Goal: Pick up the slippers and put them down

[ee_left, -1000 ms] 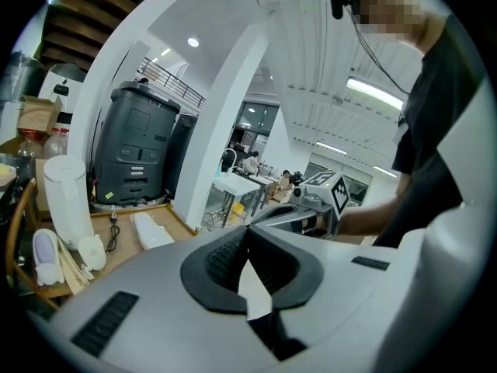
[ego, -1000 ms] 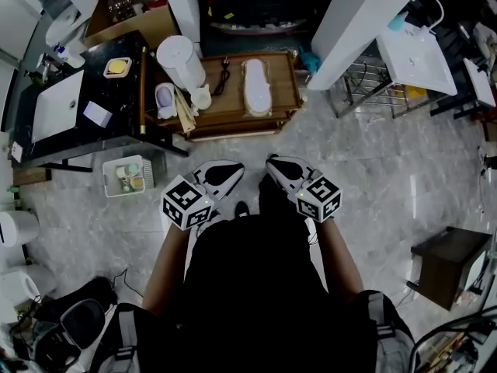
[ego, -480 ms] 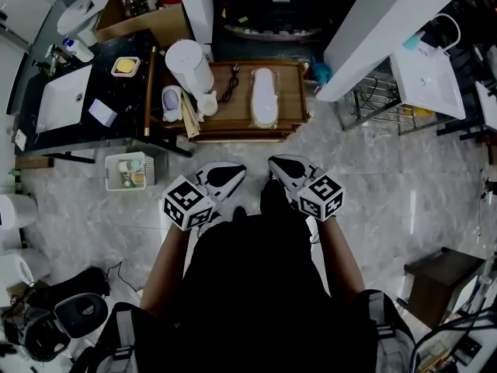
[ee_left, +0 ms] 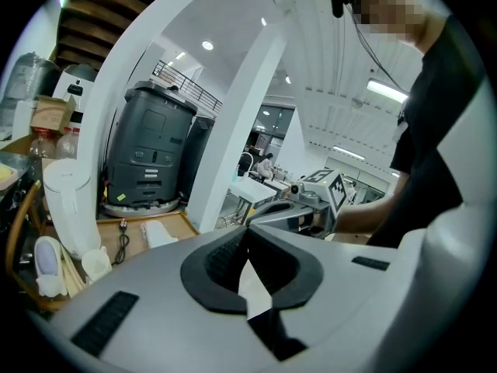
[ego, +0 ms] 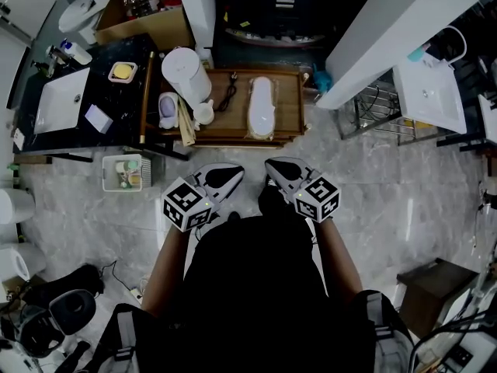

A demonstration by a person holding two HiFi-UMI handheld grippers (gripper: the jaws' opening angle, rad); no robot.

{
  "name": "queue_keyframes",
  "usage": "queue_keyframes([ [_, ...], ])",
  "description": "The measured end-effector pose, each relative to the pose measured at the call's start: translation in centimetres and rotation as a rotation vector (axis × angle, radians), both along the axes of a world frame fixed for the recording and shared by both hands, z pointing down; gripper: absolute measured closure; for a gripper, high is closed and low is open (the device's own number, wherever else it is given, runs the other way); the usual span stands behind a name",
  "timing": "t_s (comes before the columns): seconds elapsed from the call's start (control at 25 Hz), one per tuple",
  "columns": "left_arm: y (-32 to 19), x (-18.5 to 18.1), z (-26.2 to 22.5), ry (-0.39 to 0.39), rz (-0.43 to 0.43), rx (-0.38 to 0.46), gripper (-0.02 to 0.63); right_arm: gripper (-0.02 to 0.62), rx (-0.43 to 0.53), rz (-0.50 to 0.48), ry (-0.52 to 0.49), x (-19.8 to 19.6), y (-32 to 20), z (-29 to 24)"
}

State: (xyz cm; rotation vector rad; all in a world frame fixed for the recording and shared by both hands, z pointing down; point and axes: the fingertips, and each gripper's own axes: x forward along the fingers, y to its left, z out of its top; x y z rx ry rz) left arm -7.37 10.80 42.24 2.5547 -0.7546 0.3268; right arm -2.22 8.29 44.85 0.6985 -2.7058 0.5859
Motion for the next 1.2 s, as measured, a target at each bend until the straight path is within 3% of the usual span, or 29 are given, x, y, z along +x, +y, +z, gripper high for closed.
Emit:
queue_keyframes([
  [0.48, -3.9, 2.1, 0.0, -0.008, -0.035, -0.006, 0.595, 0.588, -0.009, -0.034, -0.014, 1.7, -4.0, 0.0],
  [1.2, -9.8, 6.0, 0.2, -0.001, -0.071, -0.010, 0.595, 0.588, -0.052, -0.158, 0.007, 3.2, -7.1, 1.6],
])
